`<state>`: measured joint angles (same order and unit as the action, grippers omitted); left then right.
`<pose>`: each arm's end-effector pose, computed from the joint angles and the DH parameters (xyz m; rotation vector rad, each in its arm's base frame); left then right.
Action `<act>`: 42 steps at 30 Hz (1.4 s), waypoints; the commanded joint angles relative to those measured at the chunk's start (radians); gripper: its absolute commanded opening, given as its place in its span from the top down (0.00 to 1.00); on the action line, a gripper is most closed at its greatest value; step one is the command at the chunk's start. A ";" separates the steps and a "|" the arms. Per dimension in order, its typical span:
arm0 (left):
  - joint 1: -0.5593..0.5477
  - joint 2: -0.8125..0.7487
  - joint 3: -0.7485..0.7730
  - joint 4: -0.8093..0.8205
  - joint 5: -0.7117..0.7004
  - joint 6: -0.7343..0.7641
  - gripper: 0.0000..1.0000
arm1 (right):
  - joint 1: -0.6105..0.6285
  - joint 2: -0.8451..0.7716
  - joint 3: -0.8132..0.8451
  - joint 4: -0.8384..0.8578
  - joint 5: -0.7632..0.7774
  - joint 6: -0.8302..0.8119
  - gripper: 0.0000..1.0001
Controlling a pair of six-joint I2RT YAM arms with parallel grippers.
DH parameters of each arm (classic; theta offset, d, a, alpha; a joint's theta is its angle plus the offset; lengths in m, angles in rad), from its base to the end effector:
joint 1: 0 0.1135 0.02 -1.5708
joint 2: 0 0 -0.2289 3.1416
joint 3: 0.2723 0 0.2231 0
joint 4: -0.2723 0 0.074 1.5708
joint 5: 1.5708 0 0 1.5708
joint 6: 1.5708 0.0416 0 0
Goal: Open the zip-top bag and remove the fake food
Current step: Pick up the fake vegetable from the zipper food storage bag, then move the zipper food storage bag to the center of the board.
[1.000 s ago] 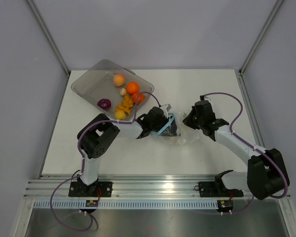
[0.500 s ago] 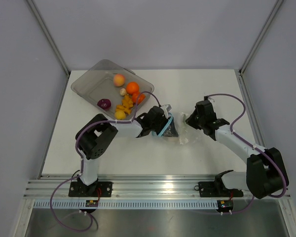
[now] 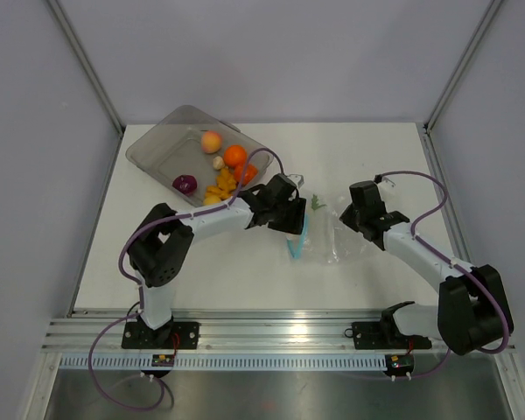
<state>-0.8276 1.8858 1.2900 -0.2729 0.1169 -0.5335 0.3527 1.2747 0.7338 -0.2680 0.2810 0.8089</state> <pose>0.2515 -0.2808 0.1722 0.4320 2.5400 -0.7107 0.2358 0.0745 0.1908 0.6606 2.2572 0.2384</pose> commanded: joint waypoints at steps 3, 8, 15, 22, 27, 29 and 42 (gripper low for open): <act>-0.004 -0.044 0.103 -0.208 -0.065 0.086 0.56 | -0.006 -0.001 0.021 -0.031 0.096 0.016 1.00; -0.004 -0.070 0.126 -0.291 -0.160 0.115 0.55 | -0.006 -0.018 0.018 -0.051 0.159 0.033 1.00; 0.005 -0.157 0.106 -0.336 -0.276 0.115 0.55 | -0.008 -0.037 0.006 -0.059 0.202 0.061 1.00; 0.028 -0.267 0.063 -0.321 -0.368 0.098 0.54 | -0.008 -0.020 0.019 -0.056 0.217 0.042 1.00; 0.091 -0.303 0.081 -0.331 -0.370 0.089 0.54 | -0.009 0.015 0.044 -0.028 0.254 0.023 1.00; 0.140 -0.309 0.077 -0.315 -0.341 0.079 0.55 | -0.009 0.064 0.094 -0.034 0.228 0.007 1.00; 0.307 -0.361 -0.006 -0.131 -0.431 -0.016 0.56 | -0.046 0.368 0.426 -0.060 0.207 0.042 1.00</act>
<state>-0.5480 1.5894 1.2980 -0.5148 -0.2592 -0.5098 0.3202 1.5879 1.0611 -0.3389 0.4690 0.8318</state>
